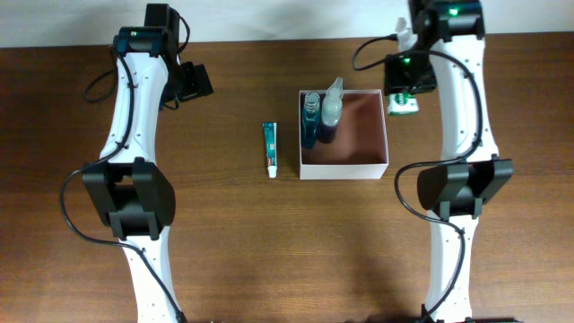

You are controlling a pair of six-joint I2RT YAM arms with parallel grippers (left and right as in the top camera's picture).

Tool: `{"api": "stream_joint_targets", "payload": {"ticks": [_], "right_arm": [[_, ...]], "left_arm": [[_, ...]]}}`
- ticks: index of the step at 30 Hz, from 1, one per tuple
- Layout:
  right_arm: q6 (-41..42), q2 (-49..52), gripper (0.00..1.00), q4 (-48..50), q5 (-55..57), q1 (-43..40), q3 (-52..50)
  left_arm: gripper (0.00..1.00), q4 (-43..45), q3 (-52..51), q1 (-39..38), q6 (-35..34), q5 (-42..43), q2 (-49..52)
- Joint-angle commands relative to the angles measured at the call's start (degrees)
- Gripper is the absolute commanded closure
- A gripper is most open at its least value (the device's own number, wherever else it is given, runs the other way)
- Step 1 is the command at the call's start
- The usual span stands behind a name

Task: Pack container
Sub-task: 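Lift the Dettol box and carry it left over the pink box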

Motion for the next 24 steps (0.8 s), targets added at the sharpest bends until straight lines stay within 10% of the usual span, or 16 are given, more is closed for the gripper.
{"api": "stream_joint_targets", "payload": {"ticks": [1,24], "right_arm": [[4.5,-0.5,0.58,-0.3,-2.6,1.7,1.3],[7.6,-0.5,0.52,3.5,-2.7,5.7,-7.5]], "left_arm": [[0.01,0.0,0.6,0.1,0.9,-0.2,0.3],[0.01,0.0,0.6,0.1,0.9,-0.2,0.3]]}}
